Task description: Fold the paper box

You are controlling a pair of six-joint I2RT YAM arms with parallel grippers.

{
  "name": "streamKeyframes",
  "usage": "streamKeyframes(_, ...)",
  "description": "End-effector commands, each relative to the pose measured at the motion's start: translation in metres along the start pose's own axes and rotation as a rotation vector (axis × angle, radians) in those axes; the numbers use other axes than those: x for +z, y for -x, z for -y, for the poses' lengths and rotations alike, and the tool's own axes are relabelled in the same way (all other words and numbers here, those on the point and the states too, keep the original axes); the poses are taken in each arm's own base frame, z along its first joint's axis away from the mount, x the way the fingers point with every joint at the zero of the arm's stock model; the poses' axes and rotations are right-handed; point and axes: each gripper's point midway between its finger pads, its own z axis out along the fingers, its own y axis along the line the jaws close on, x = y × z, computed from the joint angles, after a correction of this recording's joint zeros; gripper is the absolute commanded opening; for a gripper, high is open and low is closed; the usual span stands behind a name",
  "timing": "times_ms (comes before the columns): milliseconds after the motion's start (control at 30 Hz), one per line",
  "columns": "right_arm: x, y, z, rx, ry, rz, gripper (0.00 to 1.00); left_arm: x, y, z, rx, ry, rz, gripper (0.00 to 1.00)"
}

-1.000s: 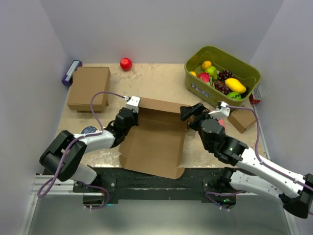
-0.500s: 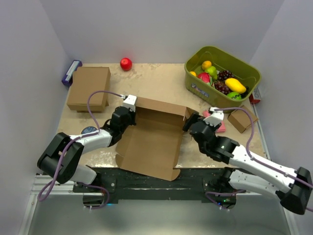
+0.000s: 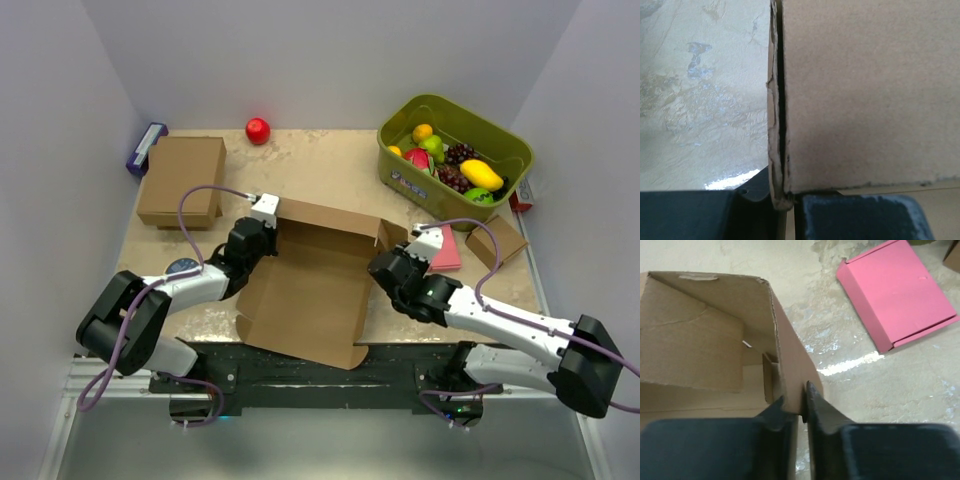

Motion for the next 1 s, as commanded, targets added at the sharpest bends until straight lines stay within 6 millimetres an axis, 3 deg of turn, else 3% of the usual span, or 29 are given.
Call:
streamKeyframes(0, -0.004, 0.022, 0.017, 0.055, -0.058, 0.091, 0.04, -0.004, -0.013, -0.015, -0.014, 0.072, -0.036, 0.00)
streamKeyframes(33, -0.006, 0.023, 0.023, 0.052, -0.070, 0.092, 0.00, -0.004, -0.013, -0.018, -0.017, 0.092, -0.035, 0.00)
streamKeyframes(333, -0.018, 0.038, 0.043, 0.085, -0.080, 0.124, 0.00, 0.000, -0.010, -0.038, -0.052, 0.227, -0.039, 0.00)
streamKeyframes(633, -0.023, 0.041, 0.047, 0.125, -0.061, 0.127, 0.00, 0.001, -0.016, -0.049, -0.069, 0.306, -0.044, 0.00)
streamKeyframes(867, -0.019, 0.035, 0.035, 0.131, -0.015, 0.116, 0.00, 0.004, -0.015, -0.029, -0.076, 0.235, -0.015, 0.00)
streamKeyframes(933, -0.019, 0.034, 0.025, 0.141, 0.026, 0.105, 0.04, 0.002, -0.018, -0.016, -0.084, 0.173, -0.017, 0.06)
streamKeyframes(967, -0.019, 0.032, 0.023, 0.139, 0.039, 0.100, 0.13, 0.002, -0.016, -0.013, -0.099, 0.158, -0.009, 0.14)
